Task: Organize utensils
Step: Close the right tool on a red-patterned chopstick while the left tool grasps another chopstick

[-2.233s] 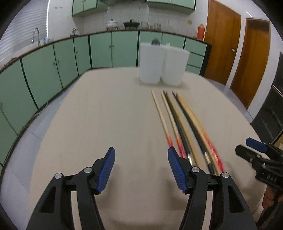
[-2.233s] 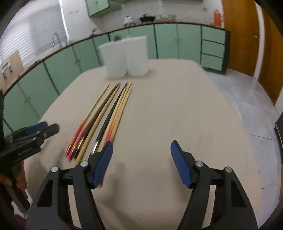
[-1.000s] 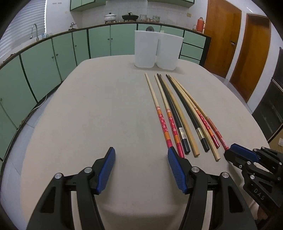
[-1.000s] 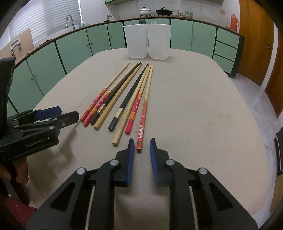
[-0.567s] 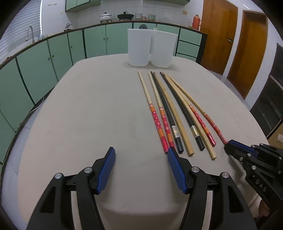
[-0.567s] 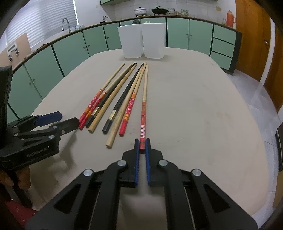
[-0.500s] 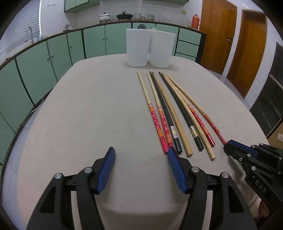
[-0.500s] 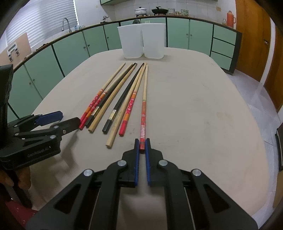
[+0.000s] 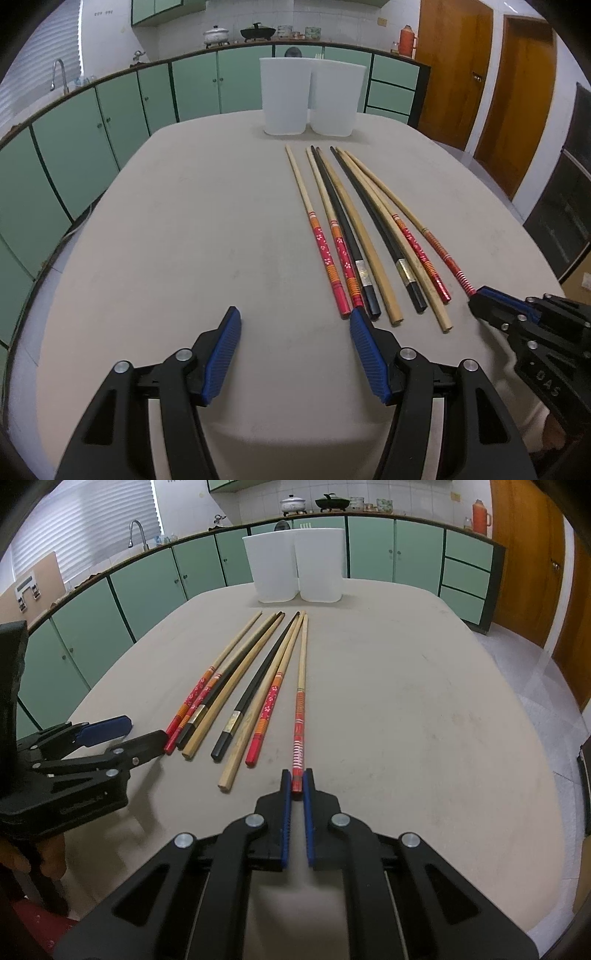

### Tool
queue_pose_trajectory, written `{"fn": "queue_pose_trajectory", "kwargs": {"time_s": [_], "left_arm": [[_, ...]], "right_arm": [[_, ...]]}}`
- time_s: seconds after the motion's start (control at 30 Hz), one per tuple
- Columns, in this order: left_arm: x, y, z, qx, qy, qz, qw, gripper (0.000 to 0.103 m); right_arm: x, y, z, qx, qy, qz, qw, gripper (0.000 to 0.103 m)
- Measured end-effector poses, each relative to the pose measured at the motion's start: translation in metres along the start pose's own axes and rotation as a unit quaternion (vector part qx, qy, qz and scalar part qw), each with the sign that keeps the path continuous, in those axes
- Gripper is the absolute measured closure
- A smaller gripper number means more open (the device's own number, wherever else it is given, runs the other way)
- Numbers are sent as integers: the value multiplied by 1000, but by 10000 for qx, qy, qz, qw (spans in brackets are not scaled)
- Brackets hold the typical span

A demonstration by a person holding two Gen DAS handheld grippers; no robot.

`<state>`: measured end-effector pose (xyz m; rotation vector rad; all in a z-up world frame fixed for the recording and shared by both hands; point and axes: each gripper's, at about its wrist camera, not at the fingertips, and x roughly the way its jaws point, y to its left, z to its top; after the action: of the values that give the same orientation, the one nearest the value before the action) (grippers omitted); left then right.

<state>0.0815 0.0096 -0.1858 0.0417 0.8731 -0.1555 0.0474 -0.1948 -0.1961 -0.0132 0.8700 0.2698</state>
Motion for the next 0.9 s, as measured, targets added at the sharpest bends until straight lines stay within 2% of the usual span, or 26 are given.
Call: {"fn": "queue_pose_trajectory", "kwargs": {"time_s": [0.27,0.4,0.63,0.8,0.9], "left_arm": [[2,0,2,-77,-16,23,10000,42],[3,-1,3,-146,-66,-3,9999,59],[8,-3,9,-227,-163,-26,9996,81],[5,3,9,-469,-166,-181,9986,82],[2,5,6,-506,-208,-216,9983,76]], "right_arm": [[0,0,0,28,-7,-1,10000,97],[1,0,1,53,-19,5,10000,97],[3,-2,2,83,-39,21,10000,97],[3,-3,2,144,-37,71,9999,97],[2,-4,3,172,-31,91,9998,97]]}}
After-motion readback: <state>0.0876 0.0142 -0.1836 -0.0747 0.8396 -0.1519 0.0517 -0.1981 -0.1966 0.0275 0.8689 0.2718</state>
